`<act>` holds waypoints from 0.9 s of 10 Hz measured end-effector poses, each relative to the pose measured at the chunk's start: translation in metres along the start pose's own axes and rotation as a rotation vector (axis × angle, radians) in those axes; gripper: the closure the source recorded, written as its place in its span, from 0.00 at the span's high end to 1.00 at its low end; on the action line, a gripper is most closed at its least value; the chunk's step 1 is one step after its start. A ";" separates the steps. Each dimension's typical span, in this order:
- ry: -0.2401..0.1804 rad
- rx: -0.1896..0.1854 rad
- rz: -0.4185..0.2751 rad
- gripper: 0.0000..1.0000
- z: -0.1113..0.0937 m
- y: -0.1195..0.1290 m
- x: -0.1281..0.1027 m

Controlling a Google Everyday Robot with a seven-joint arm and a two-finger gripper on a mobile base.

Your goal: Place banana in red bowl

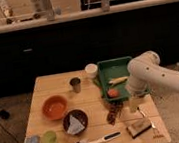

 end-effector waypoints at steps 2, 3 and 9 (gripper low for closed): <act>-0.013 0.001 0.003 0.80 -0.001 -0.003 -0.007; -0.018 0.002 0.007 0.80 -0.003 -0.004 -0.008; -0.039 0.102 -0.083 0.80 -0.005 -0.056 -0.010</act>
